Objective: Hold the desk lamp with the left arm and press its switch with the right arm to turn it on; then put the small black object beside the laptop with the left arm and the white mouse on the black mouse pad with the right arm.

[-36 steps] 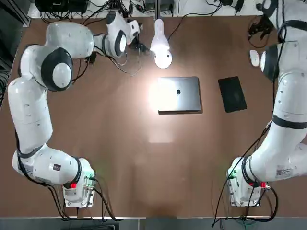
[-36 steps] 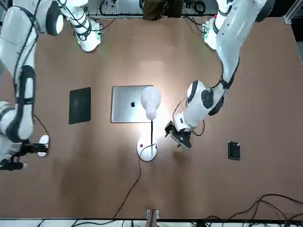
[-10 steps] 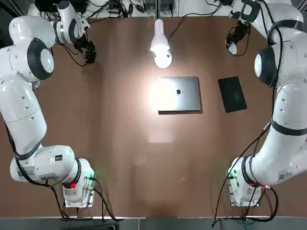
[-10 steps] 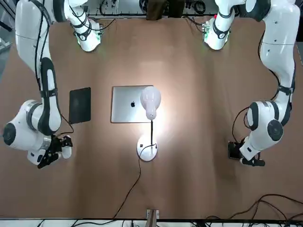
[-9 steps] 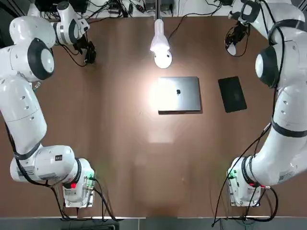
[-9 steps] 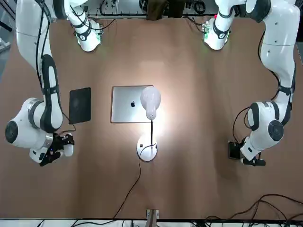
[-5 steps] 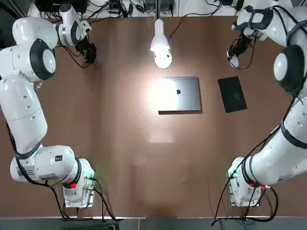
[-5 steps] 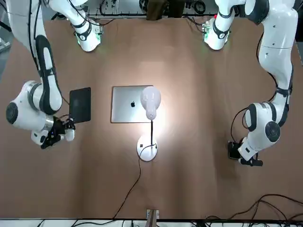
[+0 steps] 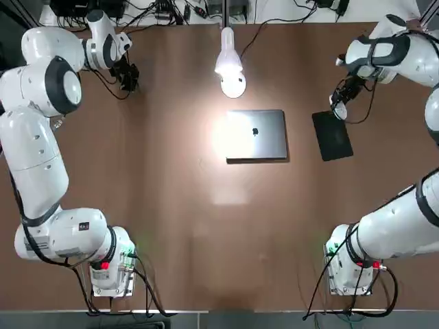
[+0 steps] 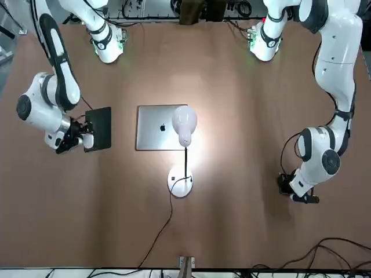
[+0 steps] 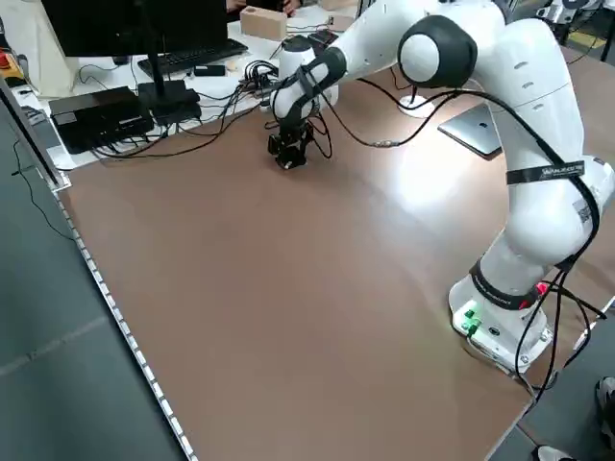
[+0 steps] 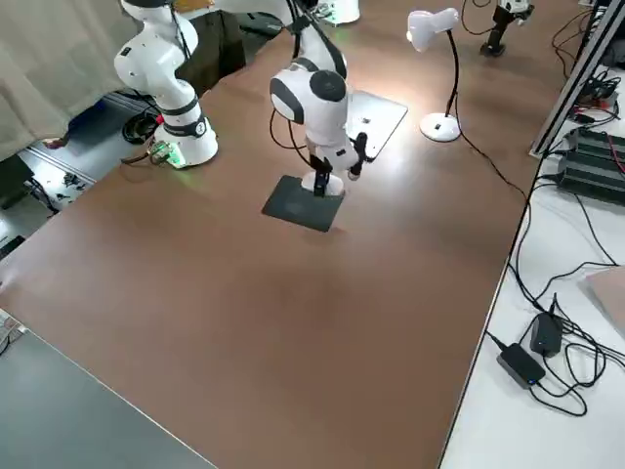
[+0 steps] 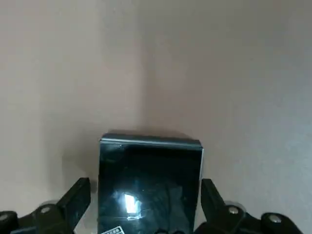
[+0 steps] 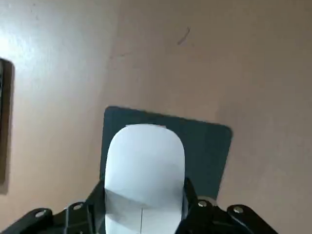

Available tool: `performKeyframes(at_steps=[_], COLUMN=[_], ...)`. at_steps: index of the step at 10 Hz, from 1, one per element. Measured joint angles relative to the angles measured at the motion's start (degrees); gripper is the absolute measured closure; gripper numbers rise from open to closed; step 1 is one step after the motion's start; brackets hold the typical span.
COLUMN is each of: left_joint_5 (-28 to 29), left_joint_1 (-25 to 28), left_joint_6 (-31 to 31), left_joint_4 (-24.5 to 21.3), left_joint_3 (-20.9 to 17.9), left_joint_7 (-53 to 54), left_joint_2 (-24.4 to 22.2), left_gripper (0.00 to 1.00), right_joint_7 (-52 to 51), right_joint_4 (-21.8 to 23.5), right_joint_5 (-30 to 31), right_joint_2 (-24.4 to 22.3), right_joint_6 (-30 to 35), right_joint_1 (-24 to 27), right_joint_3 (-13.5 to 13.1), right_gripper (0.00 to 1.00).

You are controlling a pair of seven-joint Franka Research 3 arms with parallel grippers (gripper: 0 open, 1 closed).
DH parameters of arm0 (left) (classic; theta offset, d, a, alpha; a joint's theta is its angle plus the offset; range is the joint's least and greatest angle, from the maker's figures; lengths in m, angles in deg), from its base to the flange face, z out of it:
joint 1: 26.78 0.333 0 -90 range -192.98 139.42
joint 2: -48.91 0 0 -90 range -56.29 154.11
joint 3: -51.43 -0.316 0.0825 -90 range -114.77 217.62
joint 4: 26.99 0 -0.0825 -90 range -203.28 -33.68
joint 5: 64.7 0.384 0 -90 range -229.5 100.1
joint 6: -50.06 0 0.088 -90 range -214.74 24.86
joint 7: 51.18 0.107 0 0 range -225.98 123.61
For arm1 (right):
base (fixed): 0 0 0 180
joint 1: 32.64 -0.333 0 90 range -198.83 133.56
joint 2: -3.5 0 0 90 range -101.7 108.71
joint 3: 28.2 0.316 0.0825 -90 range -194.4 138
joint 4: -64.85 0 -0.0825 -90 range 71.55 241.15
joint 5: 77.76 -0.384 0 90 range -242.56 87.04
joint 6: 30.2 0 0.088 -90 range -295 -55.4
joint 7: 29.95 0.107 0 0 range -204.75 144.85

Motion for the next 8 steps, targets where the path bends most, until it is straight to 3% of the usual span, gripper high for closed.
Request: performKeyframes(at_steps=[1,2,6,8], left_joint_5=[0.0,-0.1,-0.1,-0.1], left_joint_1=[0.0,-0.1,-0.2,-1.2], left_joint_6=[0.0,-0.1,-0.1,-0.1], left_joint_4=[0.0,0.0,-0.3,-3.8], left_joint_3=[0.0,0.1,0.9,3.7], left_joint_7=[-0.1,-0.2,-2.9,-8.1], left_joint_2=[0.0,0.0,-0.7,-5.2], left_gripper=[0.03,0.18,0.20,0.20], right_joint_7=[0.1,0.1,0.3,0.4], right_joint_4=[2.0,4.2,7.1,7.6], right_joint_5=[0.1,0.2,0.7,0.8], right_joint_2=[-0.6,-0.6,-0.4,0.3], right_joint_6=[-2.4,-5.7,-8.3,-9.9], right_joint_1=[1.2,2.2,3.7,4.2], right_joint_3=[1.1,2.0,2.6,2.6], right_gripper=[0.37,0.37,0.37,0.37])
